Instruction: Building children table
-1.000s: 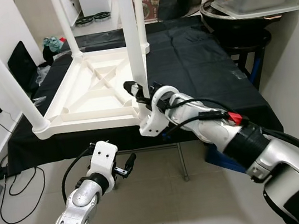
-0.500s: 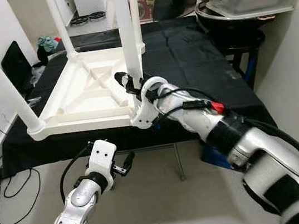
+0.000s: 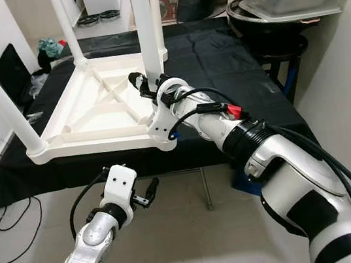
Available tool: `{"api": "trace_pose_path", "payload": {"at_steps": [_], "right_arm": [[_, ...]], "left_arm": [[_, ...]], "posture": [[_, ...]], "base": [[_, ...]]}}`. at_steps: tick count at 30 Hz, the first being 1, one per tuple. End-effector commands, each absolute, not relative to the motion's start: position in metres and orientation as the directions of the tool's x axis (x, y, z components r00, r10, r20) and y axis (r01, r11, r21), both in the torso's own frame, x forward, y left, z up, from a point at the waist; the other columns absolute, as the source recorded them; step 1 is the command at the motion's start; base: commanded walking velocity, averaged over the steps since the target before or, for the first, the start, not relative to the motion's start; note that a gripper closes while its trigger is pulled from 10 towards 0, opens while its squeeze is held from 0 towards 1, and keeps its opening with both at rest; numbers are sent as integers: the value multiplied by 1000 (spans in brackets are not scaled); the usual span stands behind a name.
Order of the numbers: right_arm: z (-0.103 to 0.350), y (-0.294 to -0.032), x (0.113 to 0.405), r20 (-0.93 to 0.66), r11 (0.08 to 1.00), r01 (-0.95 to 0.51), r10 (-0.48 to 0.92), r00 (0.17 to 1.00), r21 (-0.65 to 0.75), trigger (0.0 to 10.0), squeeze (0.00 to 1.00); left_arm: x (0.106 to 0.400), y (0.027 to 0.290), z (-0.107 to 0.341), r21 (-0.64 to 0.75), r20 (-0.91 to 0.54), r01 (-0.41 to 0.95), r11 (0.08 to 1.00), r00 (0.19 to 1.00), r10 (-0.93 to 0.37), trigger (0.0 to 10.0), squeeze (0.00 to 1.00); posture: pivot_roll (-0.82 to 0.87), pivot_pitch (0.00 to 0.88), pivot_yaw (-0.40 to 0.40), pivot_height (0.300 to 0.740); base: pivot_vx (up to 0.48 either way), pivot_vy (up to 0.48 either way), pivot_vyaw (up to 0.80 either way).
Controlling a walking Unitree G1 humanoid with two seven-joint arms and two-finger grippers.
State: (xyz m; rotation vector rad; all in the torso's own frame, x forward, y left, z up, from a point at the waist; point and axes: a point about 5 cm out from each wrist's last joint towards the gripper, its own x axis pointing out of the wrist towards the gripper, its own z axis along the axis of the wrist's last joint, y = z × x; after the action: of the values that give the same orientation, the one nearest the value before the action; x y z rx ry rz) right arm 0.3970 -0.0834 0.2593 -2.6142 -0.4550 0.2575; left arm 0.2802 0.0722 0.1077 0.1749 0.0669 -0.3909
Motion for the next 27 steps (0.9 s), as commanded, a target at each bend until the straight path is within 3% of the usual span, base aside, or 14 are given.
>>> {"api": "trace_pose_path", "payload": {"at_steps": [1,17,23,24,25,27], "right_arm": [[263,-73,397,-89,-833,311,390,916,-457,10000,0],[274,-61,411,-55,-820,292,365,930,-493,10000,0],[282,-65,415,-37,-779,241,321,947,-579,10000,0],[282,-66,416,-37,-772,230,312,949,-592,6902,0],[284,-66,416,-36,-769,231,314,949,-596,0,0],[284,-65,417,-41,-760,228,317,947,-608,0,0]], "left_arm": [[278,72,108,157,-101,381,911,924,-370,10000,0],[270,68,108,148,-103,387,910,921,-375,10000,0],[269,68,107,145,-106,391,909,920,-378,10000,0],[269,68,107,145,-108,390,909,920,-378,10000,0],[269,68,108,145,-109,390,909,920,-377,10000,0],[269,69,107,144,-111,390,910,920,-377,10000,0]], "posture": [[38,44,-32,740],[45,53,-49,740],[44,59,-52,740],[46,63,-53,740],[45,62,-56,740],[45,66,-53,740]], "base": [[0,0,0],[0,0,0],[0,0,0],[0,0,0],[0,0,0],[0,0,0]]}}
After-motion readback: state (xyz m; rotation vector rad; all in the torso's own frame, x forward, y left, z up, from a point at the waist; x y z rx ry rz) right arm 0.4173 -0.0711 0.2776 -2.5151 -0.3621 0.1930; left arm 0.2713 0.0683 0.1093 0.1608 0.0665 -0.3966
